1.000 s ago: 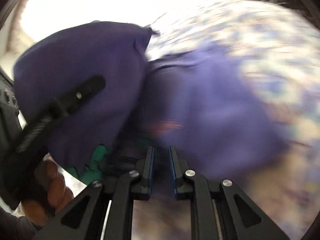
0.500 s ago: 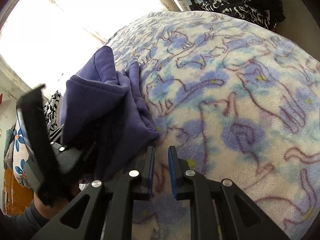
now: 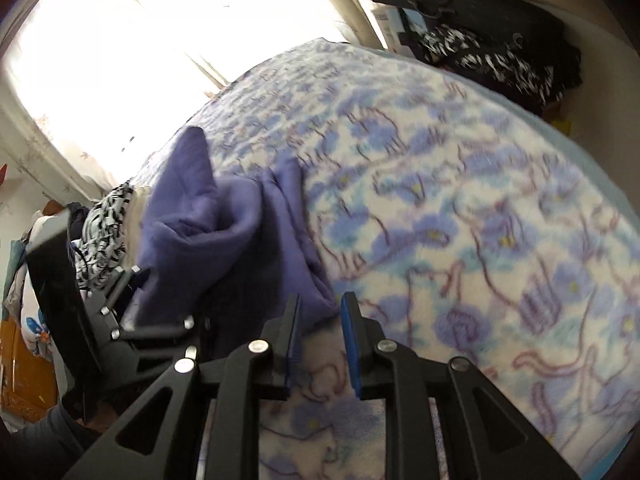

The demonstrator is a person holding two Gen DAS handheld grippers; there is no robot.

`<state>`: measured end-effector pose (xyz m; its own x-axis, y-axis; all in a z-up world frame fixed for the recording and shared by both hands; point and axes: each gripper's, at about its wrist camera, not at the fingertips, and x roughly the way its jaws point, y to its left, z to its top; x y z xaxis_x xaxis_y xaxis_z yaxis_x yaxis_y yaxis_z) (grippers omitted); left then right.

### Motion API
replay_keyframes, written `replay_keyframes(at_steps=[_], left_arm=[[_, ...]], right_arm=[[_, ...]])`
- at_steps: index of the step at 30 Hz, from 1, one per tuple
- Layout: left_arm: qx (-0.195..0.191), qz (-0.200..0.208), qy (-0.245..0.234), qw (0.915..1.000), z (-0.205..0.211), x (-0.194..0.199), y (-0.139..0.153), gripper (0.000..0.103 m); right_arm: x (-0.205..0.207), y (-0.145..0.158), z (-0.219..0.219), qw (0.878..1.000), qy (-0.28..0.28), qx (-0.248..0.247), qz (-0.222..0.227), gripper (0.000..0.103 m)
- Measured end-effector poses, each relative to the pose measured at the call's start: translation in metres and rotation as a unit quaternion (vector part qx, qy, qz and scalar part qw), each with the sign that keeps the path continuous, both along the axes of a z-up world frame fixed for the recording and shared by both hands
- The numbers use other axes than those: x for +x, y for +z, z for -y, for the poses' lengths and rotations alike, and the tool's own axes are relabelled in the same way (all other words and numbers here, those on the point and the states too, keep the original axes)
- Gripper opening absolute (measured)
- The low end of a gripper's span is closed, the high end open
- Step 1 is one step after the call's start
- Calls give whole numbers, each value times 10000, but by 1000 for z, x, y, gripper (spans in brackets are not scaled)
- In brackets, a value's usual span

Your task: Fold large clothes

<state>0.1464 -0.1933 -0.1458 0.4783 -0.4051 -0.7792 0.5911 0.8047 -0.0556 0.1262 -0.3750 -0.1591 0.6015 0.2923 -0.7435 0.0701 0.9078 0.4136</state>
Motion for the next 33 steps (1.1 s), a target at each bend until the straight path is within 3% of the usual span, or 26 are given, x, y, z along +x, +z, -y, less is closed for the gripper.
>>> replay_keyframes(at_steps=[3,6,9,12,16,20,23,25,27,31,33], left_arm=[[-423,-476,14,9980,-23,0,18,91],[-743,-651,232,9948,-52,-7,38,91],[-847,-643,692,9919,-89,-1,55,91],[-912,-799,1301,9841,-131,20,55,91],[-1046,-1165,1847,9702,-176,60,31,91],[-1090,-1404,2150,9603,-202,102,-6,91],[-1184,-1616,2246,9536,-211,129,-31,88],[-1445,-1759,2242,9476,-213,142,-39,88],[-1528,-1799,2175,9471,-207,149,-42,88],[-1476,-1776,1786,9564,-178,156,-33,71],[-1257,-1668,1674,9635,-157,157,-25,71]], right_arm=[[11,28,-12,9995,285,59,93,32],[29,48,-30,9976,656,192,136,36],[57,56,-56,9935,1104,270,-35,43],[84,47,-78,9891,1414,241,-325,43],[123,10,-101,9824,1554,-13,-1039,43],[145,-26,-104,9751,1610,243,-1505,42],[150,-41,-104,9725,1700,366,-1546,25],[149,-45,-102,9740,1763,254,-1396,22],[145,-43,-98,9760,1783,212,-1233,19],[129,-36,-75,9827,1583,346,-900,16],[117,-31,-66,9855,1491,307,-746,15]])
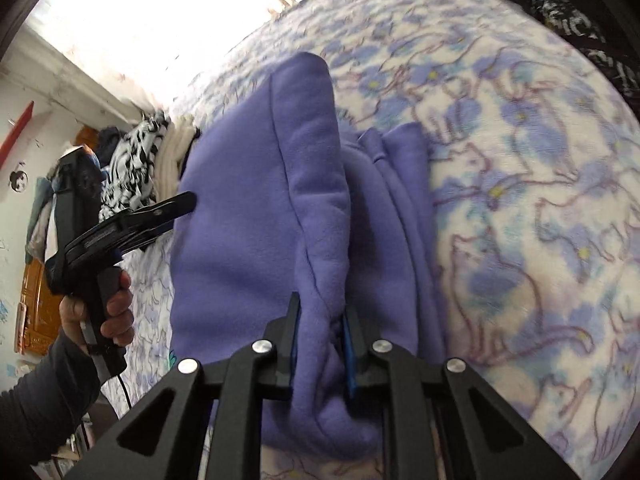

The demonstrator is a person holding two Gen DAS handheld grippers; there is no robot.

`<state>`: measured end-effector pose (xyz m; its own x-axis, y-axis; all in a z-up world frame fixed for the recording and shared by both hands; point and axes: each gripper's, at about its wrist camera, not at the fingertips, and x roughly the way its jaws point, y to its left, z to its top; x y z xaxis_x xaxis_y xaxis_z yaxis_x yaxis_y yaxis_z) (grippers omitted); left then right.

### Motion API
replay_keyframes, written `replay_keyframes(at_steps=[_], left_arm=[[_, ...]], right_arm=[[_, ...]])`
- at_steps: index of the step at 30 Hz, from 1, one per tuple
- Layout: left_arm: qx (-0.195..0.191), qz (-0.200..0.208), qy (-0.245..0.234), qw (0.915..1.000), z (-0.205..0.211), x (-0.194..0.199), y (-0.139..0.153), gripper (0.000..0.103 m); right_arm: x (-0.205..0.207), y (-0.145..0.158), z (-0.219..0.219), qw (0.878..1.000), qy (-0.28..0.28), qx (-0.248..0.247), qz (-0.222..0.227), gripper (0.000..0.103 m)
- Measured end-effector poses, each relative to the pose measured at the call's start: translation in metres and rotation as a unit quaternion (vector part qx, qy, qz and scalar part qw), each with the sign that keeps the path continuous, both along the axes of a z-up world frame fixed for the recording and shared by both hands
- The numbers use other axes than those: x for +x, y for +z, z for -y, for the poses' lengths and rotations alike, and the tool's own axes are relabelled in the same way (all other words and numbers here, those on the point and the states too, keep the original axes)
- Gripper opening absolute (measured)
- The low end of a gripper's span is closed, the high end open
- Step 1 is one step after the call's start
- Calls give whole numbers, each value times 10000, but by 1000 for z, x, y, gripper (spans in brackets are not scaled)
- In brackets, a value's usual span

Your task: Fold large clothes

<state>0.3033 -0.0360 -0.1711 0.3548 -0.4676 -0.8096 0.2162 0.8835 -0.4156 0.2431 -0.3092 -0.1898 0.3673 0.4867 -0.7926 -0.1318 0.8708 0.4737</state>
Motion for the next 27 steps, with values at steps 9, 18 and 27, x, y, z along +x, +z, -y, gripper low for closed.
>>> replay_keyframes(at_steps=[9,18,27], left_arm=[[1426,767,-366,9861,87,-12,5,73],[1789,1043,-212,9781,99,-21,2,91],[1543,971,-105,9832,87,-20,0,91]], right_arm=[[-14,-68,21,9989,-463,-14,-60,14],[-11,-35,20,9989,-415,-215,-78,25],[87,-11,40,9978,-653,47,78,51]])
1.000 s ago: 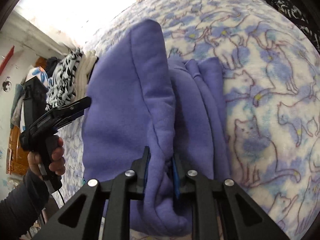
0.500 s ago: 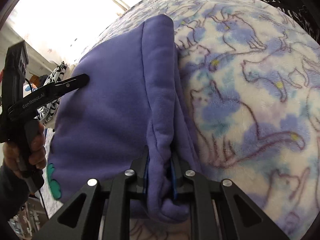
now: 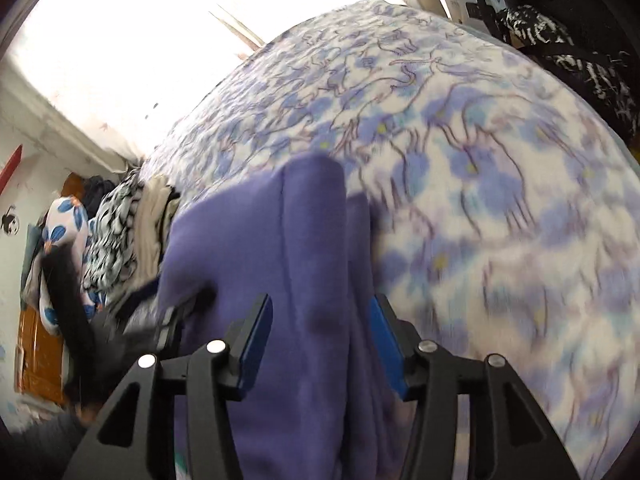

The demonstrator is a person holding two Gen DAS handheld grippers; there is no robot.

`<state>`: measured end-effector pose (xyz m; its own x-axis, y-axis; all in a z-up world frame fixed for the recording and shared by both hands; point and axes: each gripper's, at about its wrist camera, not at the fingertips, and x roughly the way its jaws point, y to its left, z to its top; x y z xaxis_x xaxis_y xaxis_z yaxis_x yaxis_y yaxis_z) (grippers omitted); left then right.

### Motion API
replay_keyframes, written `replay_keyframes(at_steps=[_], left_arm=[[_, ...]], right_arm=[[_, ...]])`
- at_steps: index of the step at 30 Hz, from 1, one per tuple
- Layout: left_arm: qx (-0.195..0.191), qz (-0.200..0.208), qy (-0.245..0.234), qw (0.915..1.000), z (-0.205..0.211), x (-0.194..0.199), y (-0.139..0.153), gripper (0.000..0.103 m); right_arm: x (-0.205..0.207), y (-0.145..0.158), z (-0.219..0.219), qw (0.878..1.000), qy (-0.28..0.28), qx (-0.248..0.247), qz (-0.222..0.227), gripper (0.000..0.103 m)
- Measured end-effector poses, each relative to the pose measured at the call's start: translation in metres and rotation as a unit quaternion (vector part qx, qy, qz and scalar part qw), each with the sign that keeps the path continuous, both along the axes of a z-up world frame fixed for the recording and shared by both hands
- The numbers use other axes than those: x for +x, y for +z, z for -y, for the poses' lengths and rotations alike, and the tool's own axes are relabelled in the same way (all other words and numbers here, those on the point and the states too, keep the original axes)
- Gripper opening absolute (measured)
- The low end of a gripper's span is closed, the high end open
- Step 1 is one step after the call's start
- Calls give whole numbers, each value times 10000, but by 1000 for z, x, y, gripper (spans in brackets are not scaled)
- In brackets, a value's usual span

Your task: Fold large clothes

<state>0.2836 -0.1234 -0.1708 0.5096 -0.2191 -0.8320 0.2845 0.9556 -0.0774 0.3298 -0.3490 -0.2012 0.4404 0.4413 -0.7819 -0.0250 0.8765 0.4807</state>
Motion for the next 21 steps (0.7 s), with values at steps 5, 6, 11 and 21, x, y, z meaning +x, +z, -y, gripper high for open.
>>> replay_keyframes(at_steps=[5,6,11,21], left_arm=[[-89,-49,2,9999,-1,0,-1,91],[-117,-67,13,9999,-2,1,0,91],[-325,-262,-59,9991,-10,6,2,91],[-993,-650,284,9925,-59,17,17,84]], right_arm=[[56,-23,-6,9991,151,289,-288,51],[61,-28,-6,9980,164,440,-413,51],[60,-40,-11,9919,326,1125,-495,30],[36,-9,-8,9993,321,-68,174,13]])
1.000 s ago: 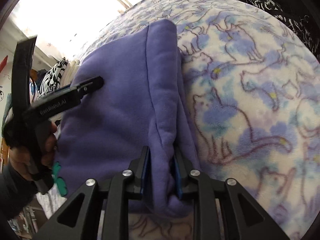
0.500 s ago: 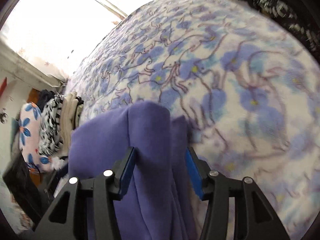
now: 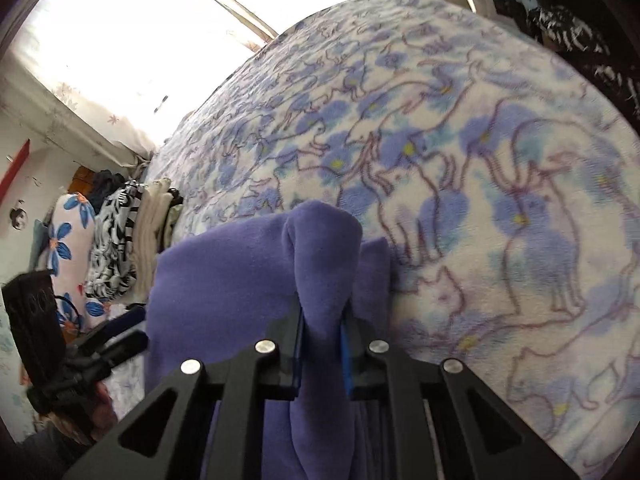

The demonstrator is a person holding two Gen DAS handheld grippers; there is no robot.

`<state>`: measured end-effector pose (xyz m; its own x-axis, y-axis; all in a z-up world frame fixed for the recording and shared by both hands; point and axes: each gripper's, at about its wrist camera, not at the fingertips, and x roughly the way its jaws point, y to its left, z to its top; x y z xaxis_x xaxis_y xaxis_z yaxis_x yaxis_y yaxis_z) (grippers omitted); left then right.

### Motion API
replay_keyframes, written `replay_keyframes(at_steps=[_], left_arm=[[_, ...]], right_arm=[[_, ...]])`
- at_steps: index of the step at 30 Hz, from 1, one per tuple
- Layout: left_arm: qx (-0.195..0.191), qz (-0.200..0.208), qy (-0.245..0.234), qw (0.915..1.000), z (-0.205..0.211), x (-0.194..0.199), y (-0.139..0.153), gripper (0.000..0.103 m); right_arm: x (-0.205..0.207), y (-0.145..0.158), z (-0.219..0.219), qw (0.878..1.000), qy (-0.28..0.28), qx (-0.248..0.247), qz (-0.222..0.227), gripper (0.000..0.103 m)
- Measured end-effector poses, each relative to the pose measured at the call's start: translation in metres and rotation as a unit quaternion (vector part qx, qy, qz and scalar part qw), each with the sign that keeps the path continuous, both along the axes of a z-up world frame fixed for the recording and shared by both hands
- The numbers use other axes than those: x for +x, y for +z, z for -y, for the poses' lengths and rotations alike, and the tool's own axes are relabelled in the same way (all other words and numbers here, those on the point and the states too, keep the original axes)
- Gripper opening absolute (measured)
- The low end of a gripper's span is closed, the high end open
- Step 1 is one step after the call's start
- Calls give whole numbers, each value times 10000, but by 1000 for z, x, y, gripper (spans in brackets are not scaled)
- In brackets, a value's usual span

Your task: Fold large clothes

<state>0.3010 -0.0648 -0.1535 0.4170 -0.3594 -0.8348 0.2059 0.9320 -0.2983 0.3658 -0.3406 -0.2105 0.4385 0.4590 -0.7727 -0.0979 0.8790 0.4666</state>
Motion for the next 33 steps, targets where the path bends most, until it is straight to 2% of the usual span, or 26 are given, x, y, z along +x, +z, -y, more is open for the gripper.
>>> replay_keyframes(at_steps=[7,9,13,15,17,22,28,29,32,33], left_arm=[[288,-102,-8,9995,15,13,-15,84],[131,-232,64,9996,15,19,-22,84],[-125,-351,176,9992,14,26,-30,86],[-83,-316,176,9993,14,23,-27,86],[9,-244,122,9996,14,19,-22,85],[110,-134,60,9998,10,8,-15,84],[137,-26,-112,9998,16,-11,-2,83],[191,64,-167,9997,19,-19,2,83],[330,263,-202,9989,20,-45,16,76],[332,260,-188,9989,19,-54,19,73]], right_arm=[[18,-43,-22,9965,146,-658,-495,13],[23,-51,-27,9950,151,-856,-492,14],[25,-53,-22,9941,29,-924,-571,17],[23,-47,-18,9932,-63,-1018,-565,34],[17,-36,-15,9940,-98,-966,-510,38],[-10,10,-18,9940,-38,-1094,-7,39],[-49,42,-29,9942,97,-1031,306,38],[-57,46,-34,9937,134,-1038,390,35],[-77,50,-47,9939,382,-946,410,12],[-84,49,-51,9943,459,-886,366,9]])
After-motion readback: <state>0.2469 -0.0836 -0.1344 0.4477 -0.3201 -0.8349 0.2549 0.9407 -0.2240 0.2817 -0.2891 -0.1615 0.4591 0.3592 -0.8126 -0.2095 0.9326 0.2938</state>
